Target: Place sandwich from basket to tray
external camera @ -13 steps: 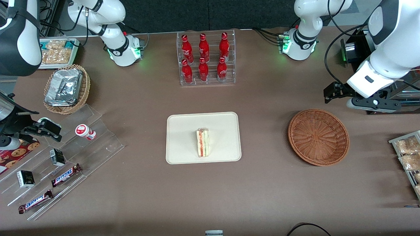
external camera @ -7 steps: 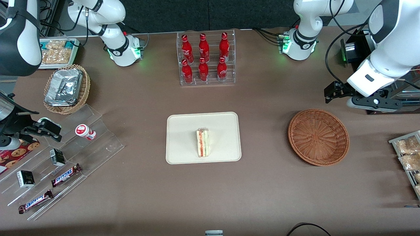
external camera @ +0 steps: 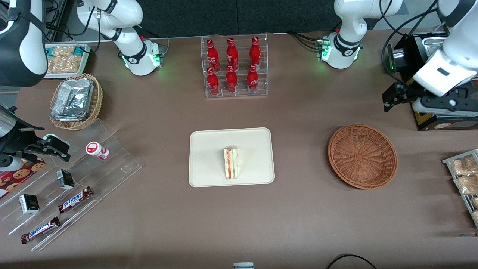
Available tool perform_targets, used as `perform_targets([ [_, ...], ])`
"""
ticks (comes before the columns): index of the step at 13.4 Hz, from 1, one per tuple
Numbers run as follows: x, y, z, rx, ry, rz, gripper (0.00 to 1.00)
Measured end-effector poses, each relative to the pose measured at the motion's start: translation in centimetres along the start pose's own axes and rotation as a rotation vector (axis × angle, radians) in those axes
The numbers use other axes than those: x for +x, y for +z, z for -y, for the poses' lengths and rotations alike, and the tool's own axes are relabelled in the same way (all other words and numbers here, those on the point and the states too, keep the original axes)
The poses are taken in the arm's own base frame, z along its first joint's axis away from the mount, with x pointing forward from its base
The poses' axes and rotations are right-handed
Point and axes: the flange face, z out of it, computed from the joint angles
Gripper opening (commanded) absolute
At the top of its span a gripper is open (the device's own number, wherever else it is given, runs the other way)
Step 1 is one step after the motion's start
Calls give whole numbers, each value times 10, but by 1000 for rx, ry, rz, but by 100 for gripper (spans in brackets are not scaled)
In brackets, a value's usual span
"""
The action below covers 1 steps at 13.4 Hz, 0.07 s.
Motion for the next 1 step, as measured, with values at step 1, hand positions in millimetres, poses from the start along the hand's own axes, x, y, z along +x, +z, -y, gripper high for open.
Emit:
perform_targets([
  [1, -1, -6, 0, 1, -1, 1, 100],
])
